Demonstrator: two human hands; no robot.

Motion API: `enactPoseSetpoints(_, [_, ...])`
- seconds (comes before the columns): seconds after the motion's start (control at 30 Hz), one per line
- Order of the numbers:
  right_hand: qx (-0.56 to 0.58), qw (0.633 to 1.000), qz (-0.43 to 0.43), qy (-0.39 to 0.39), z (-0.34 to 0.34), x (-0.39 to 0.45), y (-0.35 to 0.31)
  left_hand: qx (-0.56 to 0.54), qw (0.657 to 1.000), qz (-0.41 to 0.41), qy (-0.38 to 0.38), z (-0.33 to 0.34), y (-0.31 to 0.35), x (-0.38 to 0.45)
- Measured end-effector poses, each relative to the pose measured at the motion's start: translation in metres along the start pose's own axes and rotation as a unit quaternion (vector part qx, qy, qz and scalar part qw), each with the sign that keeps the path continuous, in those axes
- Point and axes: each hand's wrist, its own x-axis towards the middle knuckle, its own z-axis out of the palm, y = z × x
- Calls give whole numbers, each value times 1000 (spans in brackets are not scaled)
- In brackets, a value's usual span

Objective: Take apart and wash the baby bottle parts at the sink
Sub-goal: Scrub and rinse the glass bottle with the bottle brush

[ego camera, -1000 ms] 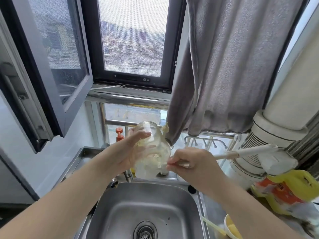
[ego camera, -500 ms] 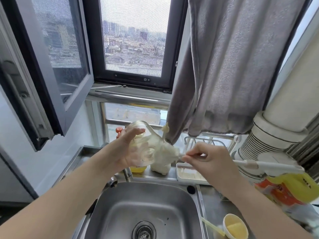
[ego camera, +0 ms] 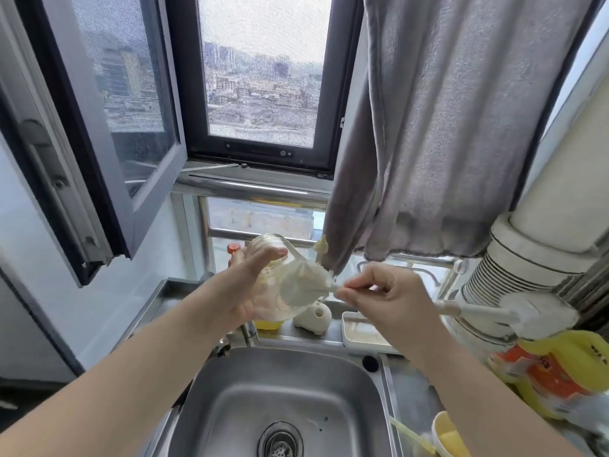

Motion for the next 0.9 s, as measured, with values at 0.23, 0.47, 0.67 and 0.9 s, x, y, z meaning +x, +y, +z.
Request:
enactPoseSetpoints(0.23, [-17,998,55,-4,-1,-13,19,60,997,44,34,-1,4,-15])
enactPoseSetpoints(0.47, [26,997,27,-69,25,-20,14,78,992,71,65,7,5,-20])
enactPoseSetpoints(0.67, [32,998,52,25,2,-13,22,66,994,59,68,4,5,-23])
enactPoseSetpoints(0.9, [17,998,39,-52,20,-22,20,58,995,46,69,4,5,-23])
